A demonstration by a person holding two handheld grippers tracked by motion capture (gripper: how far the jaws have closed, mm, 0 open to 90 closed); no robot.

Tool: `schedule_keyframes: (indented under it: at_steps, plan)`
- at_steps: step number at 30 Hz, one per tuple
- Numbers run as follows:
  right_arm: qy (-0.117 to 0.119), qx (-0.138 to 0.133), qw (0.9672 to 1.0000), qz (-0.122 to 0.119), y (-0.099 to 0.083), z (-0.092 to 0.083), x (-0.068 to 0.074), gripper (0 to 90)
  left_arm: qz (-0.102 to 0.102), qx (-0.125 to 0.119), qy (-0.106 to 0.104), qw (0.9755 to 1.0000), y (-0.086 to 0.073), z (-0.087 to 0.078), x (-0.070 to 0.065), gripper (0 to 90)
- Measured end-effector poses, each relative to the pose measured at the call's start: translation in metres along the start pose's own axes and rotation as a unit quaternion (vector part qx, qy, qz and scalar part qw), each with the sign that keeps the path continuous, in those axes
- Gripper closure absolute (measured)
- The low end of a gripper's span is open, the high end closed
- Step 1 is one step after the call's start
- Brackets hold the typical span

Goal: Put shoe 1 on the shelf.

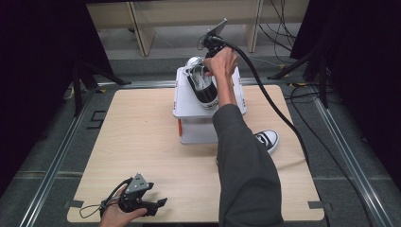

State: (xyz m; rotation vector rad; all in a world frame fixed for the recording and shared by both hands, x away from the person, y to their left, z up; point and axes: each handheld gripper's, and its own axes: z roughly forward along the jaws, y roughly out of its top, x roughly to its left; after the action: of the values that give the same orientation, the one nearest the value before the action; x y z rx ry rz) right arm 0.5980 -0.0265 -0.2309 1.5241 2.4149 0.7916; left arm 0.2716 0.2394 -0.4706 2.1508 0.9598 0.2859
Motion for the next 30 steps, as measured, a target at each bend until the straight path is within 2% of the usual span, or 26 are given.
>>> schedule_keyframes:
  at_steps: [2, 7, 10, 11, 12, 13, 14, 17, 18, 19, 20, 21, 22, 24, 25, 26, 27, 29, 30]
  plan:
    - [0.008, 0.011, 0.9999, -0.001, -0.003, -0.001, 0.003, 85.5, -0.001, -0.004, 0.000, 1.0000, 0.000, 0.000, 0.000, 22.5]
    - [0.002, 0.015, 0.9998, -0.012, -0.007, -0.003, 0.000, 85.0, 0.000, -0.001, 0.001, 1.0000, -0.001, 0.000, 0.001, 22.5]
    - [0.000, 0.021, 0.9997, -0.008, -0.008, -0.004, 0.000, 83.0, -0.001, 0.000, 0.001, 1.0000, 0.000, 0.000, 0.001, 22.5]
    - [0.003, 0.026, 0.9994, -0.021, -0.010, -0.004, -0.003, 81.7, -0.004, 0.000, 0.001, 1.0000, 0.000, 0.000, 0.001, 22.5]
    - [0.003, 0.026, 0.9994, -0.021, -0.010, -0.004, -0.003, 81.7, -0.005, 0.000, 0.001, 1.0000, 0.000, 0.000, 0.001, 22.5]
    - [0.002, 0.030, 0.9995, -0.006, -0.012, -0.006, -0.004, 81.8, -0.004, 0.000, 0.001, 1.0000, 0.000, 0.000, 0.001, 22.5]
    - [0.006, 0.020, 0.9996, -0.017, -0.015, -0.009, -0.012, 82.2, -0.006, -0.003, -0.001, 1.0000, 0.000, 0.000, 0.000, 22.5]
    - [0.007, 0.011, 0.9996, -0.023, -0.019, -0.017, -0.016, 80.7, 0.000, -0.001, 0.002, 1.0000, 0.000, 0.000, 0.001, 22.5]
    - [0.024, 0.001, 0.9987, -0.045, -0.023, -0.025, -0.016, 79.9, -0.005, -0.001, 0.001, 1.0000, -0.001, 0.001, 0.001, 22.5]
    - [0.024, 0.001, 0.9987, -0.045, -0.023, -0.025, -0.016, 79.9, -0.005, -0.001, 0.001, 1.0000, -0.001, 0.001, 0.001, 22.5]
    - [0.034, -0.004, 0.9980, -0.053, -0.025, -0.031, -0.014, 80.1, -0.002, 0.000, 0.002, 1.0000, -0.001, 0.001, 0.001, 22.5]
    - [0.057, -0.013, 0.9952, -0.078, -0.031, -0.040, -0.009, 80.2, -0.009, 0.001, 0.002, 1.0000, -0.001, 0.002, 0.001, 22.5]
    - [0.057, -0.013, 0.9952, -0.078, -0.031, -0.040, -0.009, 80.2, -0.002, 0.002, 0.004, 1.0000, -0.001, 0.001, 0.002, 22.5]
    - [0.075, -0.009, 0.9914, -0.107, -0.039, -0.047, -0.001, 80.2, -0.005, 0.005, 0.007, 0.9999, -0.001, 0.001, 0.002, 22.5]
    - [0.082, -0.006, 0.9902, -0.114, -0.042, -0.049, 0.003, 80.2, -0.008, 0.002, 0.006, 0.9999, -0.001, 0.002, 0.002, 22.5]
    - [0.091, 0.008, 0.9857, -0.142, -0.051, -0.049, 0.010, 80.2, -0.002, 0.006, 0.002, 1.0000, -0.001, 0.001, 0.003, 22.5]
    - [0.091, 0.008, 0.9857, -0.142, -0.051, -0.049, 0.010, 80.2, -0.002, 0.006, 0.002, 1.0000, -0.001, 0.001, 0.003, 22.5]
    - [0.084, 0.024, 0.9827, -0.164, -0.059, -0.045, 0.018, 79.6, -0.003, 0.009, 0.010, 0.9999, -0.001, 0.002, 0.003, 22.5]
    - [0.081, 0.030, 0.9832, -0.161, -0.061, -0.043, 0.018, 79.1, -0.002, 0.008, 0.009, 0.9999, -0.001, 0.002, 0.003, 22.5]
